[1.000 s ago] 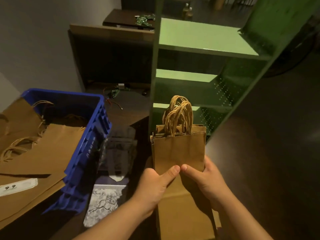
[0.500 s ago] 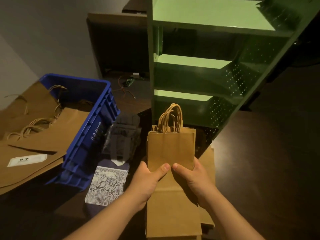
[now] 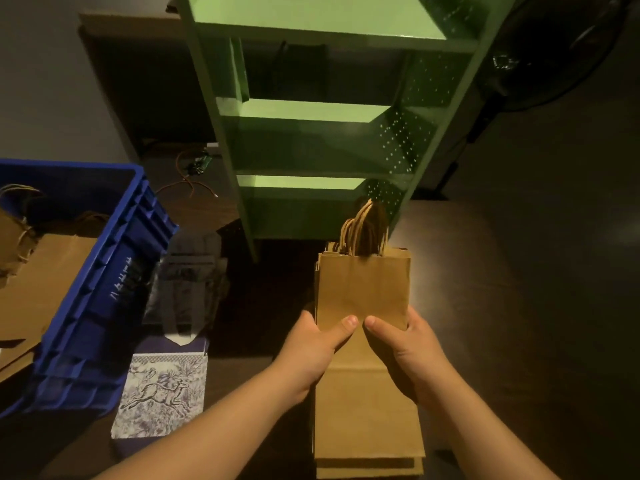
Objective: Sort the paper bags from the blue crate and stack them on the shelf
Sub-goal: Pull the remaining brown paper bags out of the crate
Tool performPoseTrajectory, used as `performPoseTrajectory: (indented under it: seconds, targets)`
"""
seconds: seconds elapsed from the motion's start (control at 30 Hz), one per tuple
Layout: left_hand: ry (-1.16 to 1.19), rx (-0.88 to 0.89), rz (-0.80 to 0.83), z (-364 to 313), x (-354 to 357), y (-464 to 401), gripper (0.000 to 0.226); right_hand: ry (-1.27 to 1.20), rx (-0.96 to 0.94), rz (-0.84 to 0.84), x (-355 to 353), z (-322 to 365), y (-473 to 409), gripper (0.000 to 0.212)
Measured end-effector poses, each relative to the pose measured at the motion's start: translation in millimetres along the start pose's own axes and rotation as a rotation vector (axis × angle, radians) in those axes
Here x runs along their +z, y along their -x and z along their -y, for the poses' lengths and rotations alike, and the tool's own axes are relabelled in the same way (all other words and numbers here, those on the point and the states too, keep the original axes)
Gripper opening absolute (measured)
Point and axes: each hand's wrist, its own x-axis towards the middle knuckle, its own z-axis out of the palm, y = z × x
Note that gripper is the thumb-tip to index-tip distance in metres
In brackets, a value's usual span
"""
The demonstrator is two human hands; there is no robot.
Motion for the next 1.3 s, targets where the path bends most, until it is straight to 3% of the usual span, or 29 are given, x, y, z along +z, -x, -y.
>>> performPoseTrajectory:
  seconds: [0.07, 0.13, 0.27, 0.33, 0.43, 0.57, 0.7, 0.73, 0.83, 0.87, 0.97, 1.1, 1.2, 1.3]
  targets:
    - [-0.024, 0.009, -0.003, -1, 8, 0, 0.098, -0.011, 0.008, -0.008, -7, -1, 2, 0.040]
    - [-0.031, -0.001, -0.017, -1, 9, 1, 0.095, 0.005, 0.012, -0.011, -8, -4, 1, 0.046]
    - [0.005, -0.042, -0.054, 1, -13, 2, 0.043, 0.094, -0.007, 0.008, 13, -9, -7, 0.062]
    - [0.022, -0.040, -0.083, 3, -32, 2, 0.035, 0.134, -0.010, 0.059, 31, -9, -10, 0.059]
    - [0.063, -0.057, -0.123, 5, -62, -2, 0.036, 0.226, 0.031, 0.131, 53, -7, -15, 0.055]
    - [0.194, -0.106, -0.173, 14, -96, -12, 0.065, 0.326, 0.114, 0.186, 68, -5, -21, 0.058]
    - [0.207, -0.160, -0.181, 25, -115, -29, 0.043, 0.378, 0.153, 0.206, 87, -14, -20, 0.047]
    - [0.191, -0.165, -0.178, 29, -119, -33, 0.046, 0.388, 0.162, 0.196, 93, -17, -21, 0.050]
    - [0.093, -0.206, -0.197, 44, -127, -49, 0.115, 0.454, 0.190, 0.168, 113, -30, -26, 0.064]
    - [0.073, -0.212, -0.192, 53, -131, -56, 0.127, 0.467, 0.212, 0.160, 119, -34, -28, 0.070]
    - [0.005, -0.281, -0.189, 71, -137, -71, 0.134, 0.467, 0.303, 0.115, 130, -48, -36, 0.086]
    - [-0.008, -0.362, -0.163, 75, -133, -75, 0.102, 0.447, 0.409, 0.057, 139, -58, -45, 0.092]
    - [-0.091, -0.378, -0.171, 79, -126, -81, 0.064, 0.417, 0.446, 0.020, 146, -60, -49, 0.090]
    - [-0.268, -0.383, -0.219, 79, -118, -84, 0.060, 0.397, 0.441, -0.031, 149, -63, -52, 0.086]
